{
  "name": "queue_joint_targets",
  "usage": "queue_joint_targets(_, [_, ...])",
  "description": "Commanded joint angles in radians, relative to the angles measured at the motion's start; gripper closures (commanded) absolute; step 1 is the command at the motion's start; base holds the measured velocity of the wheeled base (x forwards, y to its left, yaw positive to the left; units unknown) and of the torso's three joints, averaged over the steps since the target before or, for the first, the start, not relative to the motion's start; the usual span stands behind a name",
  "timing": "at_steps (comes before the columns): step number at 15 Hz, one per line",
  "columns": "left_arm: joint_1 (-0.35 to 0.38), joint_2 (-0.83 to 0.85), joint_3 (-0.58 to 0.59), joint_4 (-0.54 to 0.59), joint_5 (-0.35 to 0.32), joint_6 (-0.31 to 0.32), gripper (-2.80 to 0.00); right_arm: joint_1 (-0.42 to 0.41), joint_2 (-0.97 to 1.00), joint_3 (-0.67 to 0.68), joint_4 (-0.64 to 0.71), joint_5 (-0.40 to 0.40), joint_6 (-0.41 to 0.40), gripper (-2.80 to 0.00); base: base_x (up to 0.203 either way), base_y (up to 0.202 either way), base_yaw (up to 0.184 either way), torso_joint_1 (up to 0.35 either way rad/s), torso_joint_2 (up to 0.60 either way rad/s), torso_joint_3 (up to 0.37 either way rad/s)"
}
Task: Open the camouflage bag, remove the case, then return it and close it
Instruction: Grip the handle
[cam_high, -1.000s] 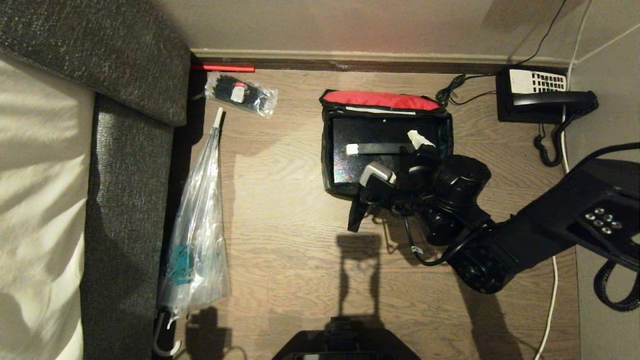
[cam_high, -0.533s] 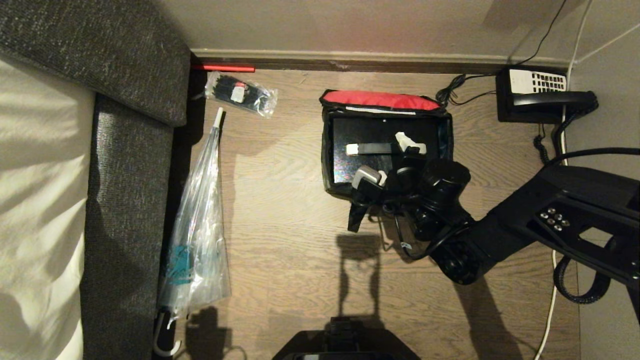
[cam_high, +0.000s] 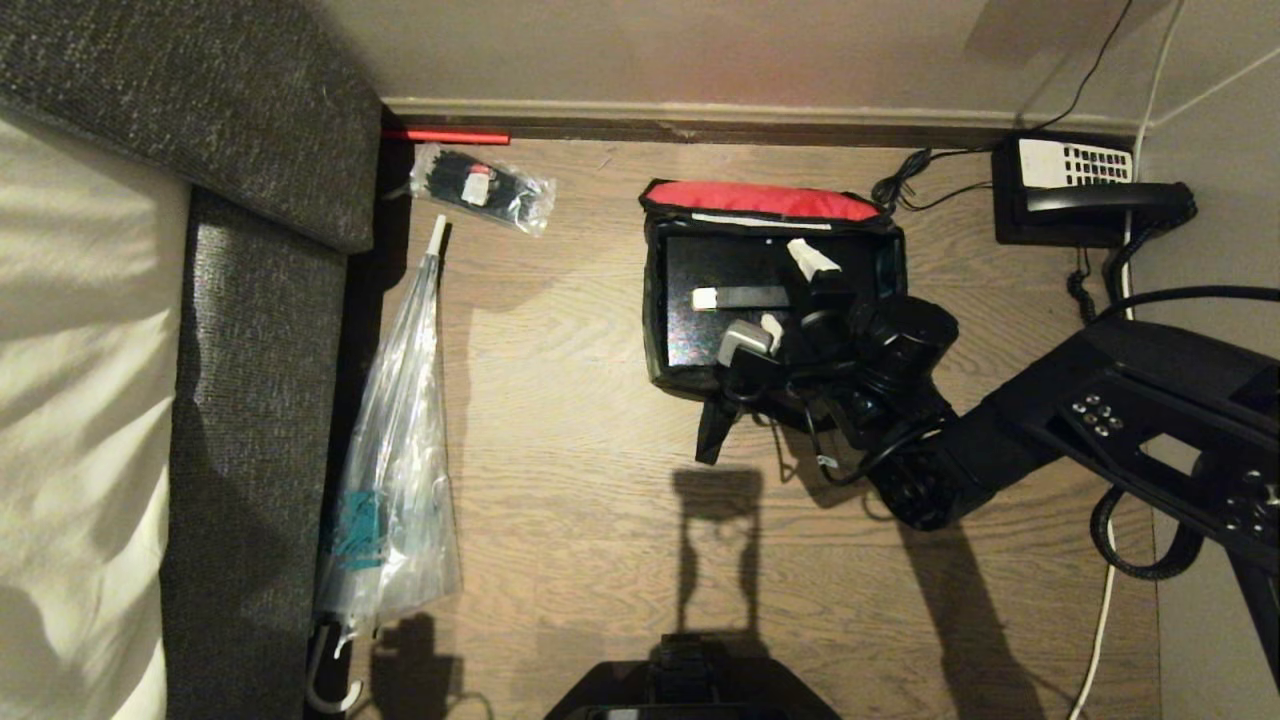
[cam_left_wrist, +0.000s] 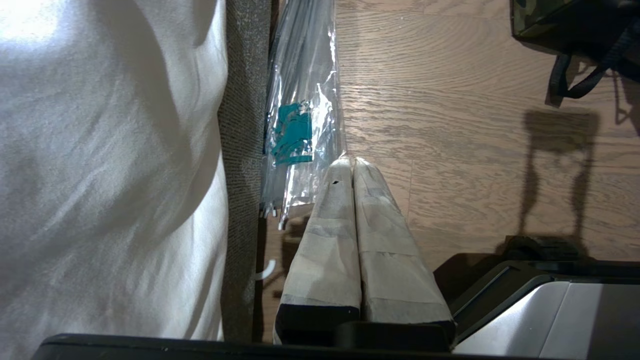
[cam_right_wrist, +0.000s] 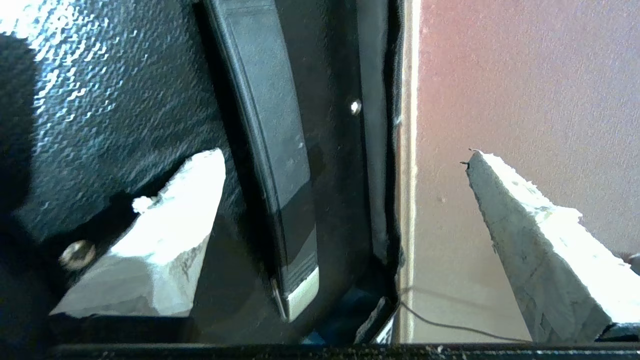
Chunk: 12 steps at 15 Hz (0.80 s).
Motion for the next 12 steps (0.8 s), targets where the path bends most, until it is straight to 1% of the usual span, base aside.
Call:
queue_joint_targets(1, [0.000, 0.000, 0.000, 0.000, 0.000, 0.001, 0.00, -0.002, 0.009, -0.017, -0.006, 0.000, -0.021, -2.80, 0.000, 0.000, 0.000, 0.000, 0.00, 0.000])
queue_joint_targets(4, [0.000, 0.000, 0.000, 0.000, 0.000, 0.001, 0.00, -0.002, 0.014, -0.044, -0.007, -0.001, -0.046, -2.80, 0.000, 0.000, 0.000, 0.000, 0.00, 0.000])
queue_joint_targets(7, [0.000, 0.000, 0.000, 0.000, 0.000, 0.001, 0.00, -0.017, 0.051, -0.093, -0.014, -0.003, -0.047, -2.80, 0.000, 0.000, 0.000, 0.000, 0.00, 0.000])
queue_joint_targets(12, [0.000, 0.000, 0.000, 0.000, 0.000, 0.001, 0.00, -0.040, 0.042, -0.071, -0.023, -0.003, -0.050, -2.80, 0.000, 0.000, 0.000, 0.000, 0.00, 0.000])
